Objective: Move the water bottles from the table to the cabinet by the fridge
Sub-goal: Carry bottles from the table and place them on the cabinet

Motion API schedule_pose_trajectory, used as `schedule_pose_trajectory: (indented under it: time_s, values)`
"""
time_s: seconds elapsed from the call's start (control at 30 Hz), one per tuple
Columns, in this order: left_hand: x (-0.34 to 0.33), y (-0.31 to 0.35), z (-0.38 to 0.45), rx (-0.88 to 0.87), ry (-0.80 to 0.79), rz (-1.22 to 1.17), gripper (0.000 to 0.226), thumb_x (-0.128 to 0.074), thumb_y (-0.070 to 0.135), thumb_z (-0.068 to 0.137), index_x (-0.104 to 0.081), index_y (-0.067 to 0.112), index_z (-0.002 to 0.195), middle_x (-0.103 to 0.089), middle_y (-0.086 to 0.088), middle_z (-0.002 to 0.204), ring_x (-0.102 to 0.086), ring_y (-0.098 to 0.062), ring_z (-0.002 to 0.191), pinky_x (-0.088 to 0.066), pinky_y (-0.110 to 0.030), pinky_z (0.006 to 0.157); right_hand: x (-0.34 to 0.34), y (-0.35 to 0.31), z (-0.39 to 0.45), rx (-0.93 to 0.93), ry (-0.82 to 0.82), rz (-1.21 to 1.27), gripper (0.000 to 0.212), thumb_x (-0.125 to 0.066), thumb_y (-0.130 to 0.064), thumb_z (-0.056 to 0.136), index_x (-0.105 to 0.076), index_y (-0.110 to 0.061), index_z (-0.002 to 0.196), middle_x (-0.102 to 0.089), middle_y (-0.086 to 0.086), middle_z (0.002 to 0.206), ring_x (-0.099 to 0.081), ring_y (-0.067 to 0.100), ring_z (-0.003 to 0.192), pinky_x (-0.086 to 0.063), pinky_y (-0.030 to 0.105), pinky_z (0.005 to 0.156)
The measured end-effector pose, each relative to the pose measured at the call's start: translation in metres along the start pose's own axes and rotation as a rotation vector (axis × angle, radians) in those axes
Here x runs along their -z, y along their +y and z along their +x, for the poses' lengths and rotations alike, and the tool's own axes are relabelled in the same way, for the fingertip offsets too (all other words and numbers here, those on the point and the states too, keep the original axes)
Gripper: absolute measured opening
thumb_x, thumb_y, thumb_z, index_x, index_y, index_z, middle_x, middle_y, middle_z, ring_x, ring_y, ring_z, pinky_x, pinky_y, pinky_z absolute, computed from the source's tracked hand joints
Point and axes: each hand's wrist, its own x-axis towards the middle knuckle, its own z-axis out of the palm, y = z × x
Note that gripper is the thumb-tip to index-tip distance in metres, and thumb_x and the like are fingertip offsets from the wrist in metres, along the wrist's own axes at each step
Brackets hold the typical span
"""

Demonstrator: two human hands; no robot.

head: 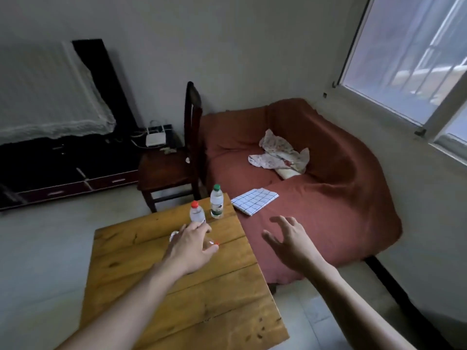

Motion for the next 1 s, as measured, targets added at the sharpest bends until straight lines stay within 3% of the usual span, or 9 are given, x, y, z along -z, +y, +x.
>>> schedule_pose_trajectory:
  time_s: [0.23,0.37,0.57,0.77,1.0]
  values:
    - [-0.001,-0.042,0.012,0.187,0.024,-0.01,0.044,-0.063,0.051,0.088,-0.054,0.029,0.124,-0.051,0.008,0.128,-0.05,-0.016,0.119,-0.049,-0.037,0.099,-0.023,-0.012,0.049,0.093,-0.137,-0.032,0.066,-0.042,-0.068,0.087,-0.044,-0.026,0.138,-0.05,0.006,0.136,-0.049,0.025,0.121,-0.047,0.048,0.099]
    - [-0.021,-0.058,0.04,0.18,-0.02,-0.058,0.049,-0.062,0.05,0.088,-0.053,0.026,0.129,-0.049,0.006,0.133,-0.047,-0.018,0.127,-0.046,-0.037,0.103,-0.034,-0.009,0.076,0.087,-0.174,-0.084,0.072,-0.037,-0.076,0.083,-0.043,-0.03,0.138,-0.048,0.004,0.142,-0.048,0.024,0.124,-0.048,0.047,0.1]
    - [-0.059,-0.075,0.09,0.105,-0.134,-0.148,0.041,-0.063,0.049,0.087,-0.056,0.028,0.122,-0.051,0.007,0.123,-0.053,-0.014,0.114,-0.047,-0.034,0.095,-0.065,-0.002,0.124,0.036,-0.228,-0.195,0.066,-0.045,-0.066,0.09,-0.042,-0.027,0.143,-0.044,0.005,0.148,-0.046,0.023,0.13,-0.045,0.044,0.104]
    - [-0.089,-0.099,0.117,0.164,-0.23,-0.106,0.05,-0.06,0.049,0.09,-0.049,0.026,0.133,-0.045,0.006,0.132,-0.043,-0.017,0.126,-0.041,-0.033,0.098,-0.109,0.005,0.167,0.061,-0.288,-0.148,0.065,-0.045,-0.063,0.092,-0.041,-0.025,0.144,-0.045,0.006,0.146,-0.047,0.023,0.128,-0.048,0.043,0.101]
    - [-0.133,-0.122,0.14,0.194,-0.267,-0.003,0.049,-0.059,0.044,0.092,-0.045,0.027,0.135,-0.04,0.006,0.139,-0.035,-0.019,0.13,-0.035,-0.033,0.102,-0.167,0.057,0.213,0.011,-0.386,-0.068,0.061,-0.048,-0.062,0.092,-0.044,-0.025,0.141,-0.048,0.007,0.143,-0.05,0.025,0.125,-0.05,0.046,0.097]
